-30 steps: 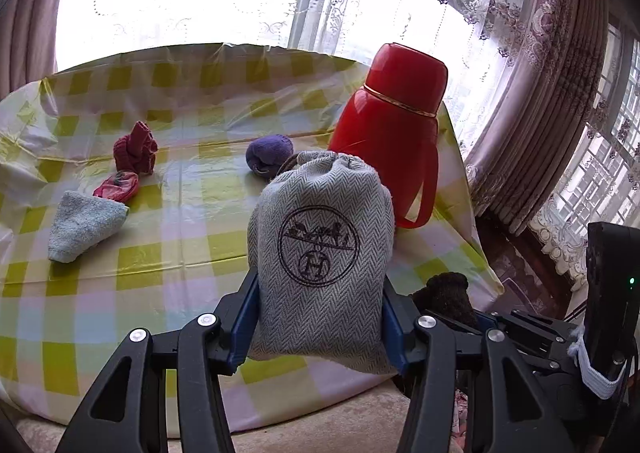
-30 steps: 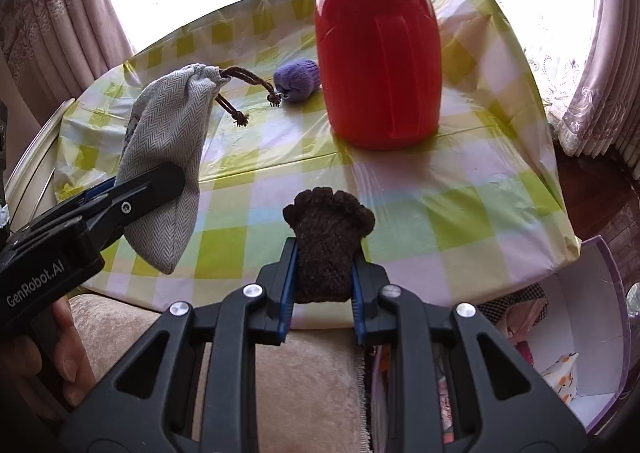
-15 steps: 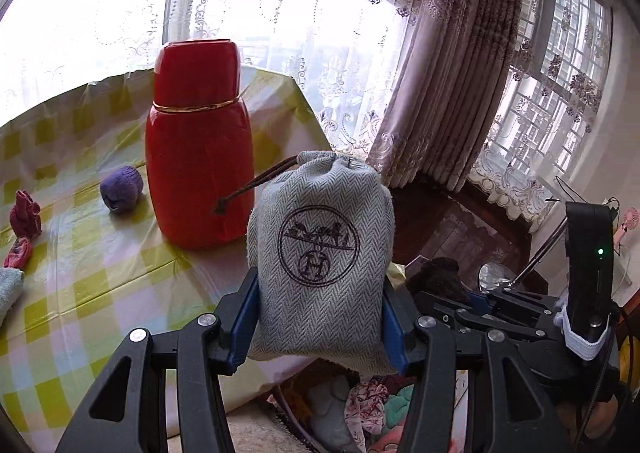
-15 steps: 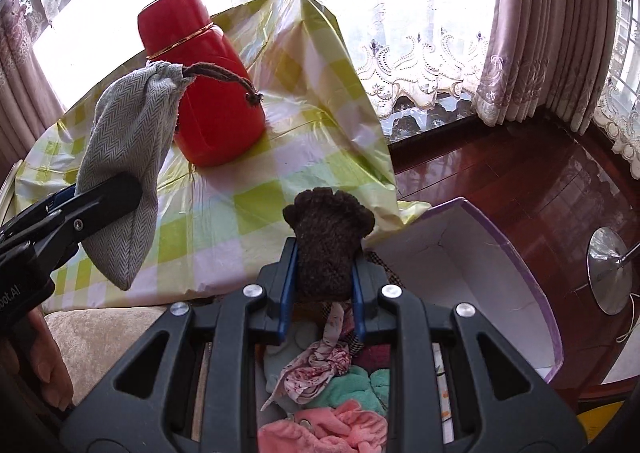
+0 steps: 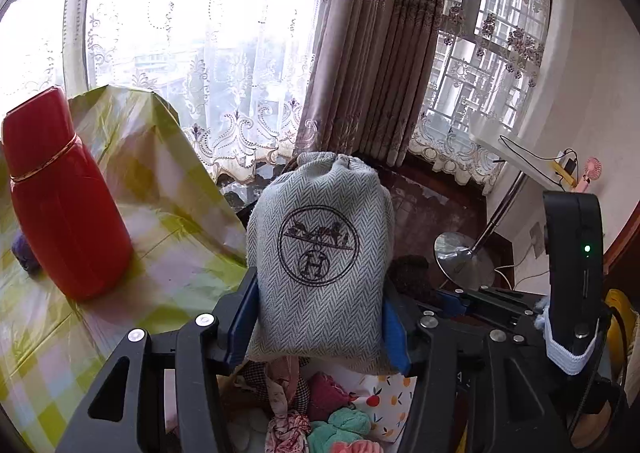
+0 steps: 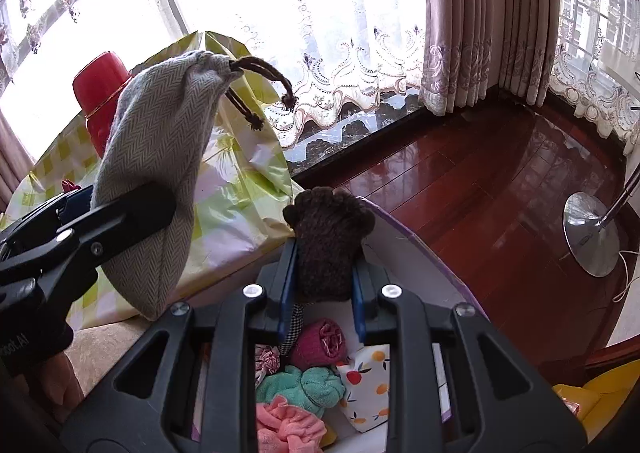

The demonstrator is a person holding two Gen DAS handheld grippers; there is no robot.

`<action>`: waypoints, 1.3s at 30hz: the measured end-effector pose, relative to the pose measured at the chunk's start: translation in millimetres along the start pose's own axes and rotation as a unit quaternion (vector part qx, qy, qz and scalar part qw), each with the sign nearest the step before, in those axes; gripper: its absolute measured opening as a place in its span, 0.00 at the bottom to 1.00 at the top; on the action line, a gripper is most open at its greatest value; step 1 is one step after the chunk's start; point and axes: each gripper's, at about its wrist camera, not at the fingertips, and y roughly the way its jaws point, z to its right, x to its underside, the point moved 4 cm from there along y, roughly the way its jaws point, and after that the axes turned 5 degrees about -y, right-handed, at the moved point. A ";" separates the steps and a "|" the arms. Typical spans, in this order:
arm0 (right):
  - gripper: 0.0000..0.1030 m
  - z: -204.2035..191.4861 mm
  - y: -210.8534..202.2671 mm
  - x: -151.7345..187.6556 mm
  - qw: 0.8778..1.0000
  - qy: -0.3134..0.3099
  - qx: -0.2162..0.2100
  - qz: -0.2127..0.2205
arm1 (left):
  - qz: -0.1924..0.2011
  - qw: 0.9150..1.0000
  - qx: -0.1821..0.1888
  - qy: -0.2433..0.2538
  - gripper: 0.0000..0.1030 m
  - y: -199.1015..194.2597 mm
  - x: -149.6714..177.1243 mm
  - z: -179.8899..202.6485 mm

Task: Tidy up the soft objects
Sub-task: 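Carry the grey bag and brown sock into the white box and open both tools, then move both open tools back over the items on the bed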

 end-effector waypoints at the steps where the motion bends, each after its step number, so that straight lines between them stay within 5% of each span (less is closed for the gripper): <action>1: 0.29 2.4 0.9 0.1 1.000 0.003 0.002 -0.001 | -0.006 1.000 0.014 0.002 0.62 6.0 -1.1 3.5; 3: 0.29 6.6 3.8 0.4 1.000 0.009 0.007 -0.006 | -0.025 1.000 0.007 0.006 0.73 19.6 -0.4 5.0; 7: 0.32 11.1 11.1 3.3 1.000 0.015 0.009 -0.018 | -0.042 0.999 0.001 -0.002 0.73 27.2 4.7 -3.3; 10: 0.44 10.3 15.1 4.8 1.000 0.015 0.006 -0.024 | -0.039 0.999 -0.007 -0.005 0.73 22.2 8.2 -10.6; 19: 0.46 11.6 7.3 2.4 1.000 0.019 0.010 -0.013 | -0.018 0.999 -0.024 -0.036 0.73 0.3 8.4 -39.2; 27: 0.59 8.5 3.4 -1.2 1.000 0.018 0.018 -0.008 | 0.001 0.996 -0.051 -0.068 0.73 -27.4 18.8 -75.7; 39: 0.65 -65.5 11.3 3.6 0.998 -0.050 -0.027 -0.026 | 0.035 0.984 -0.102 -0.144 0.73 -78.0 45.0 -150.6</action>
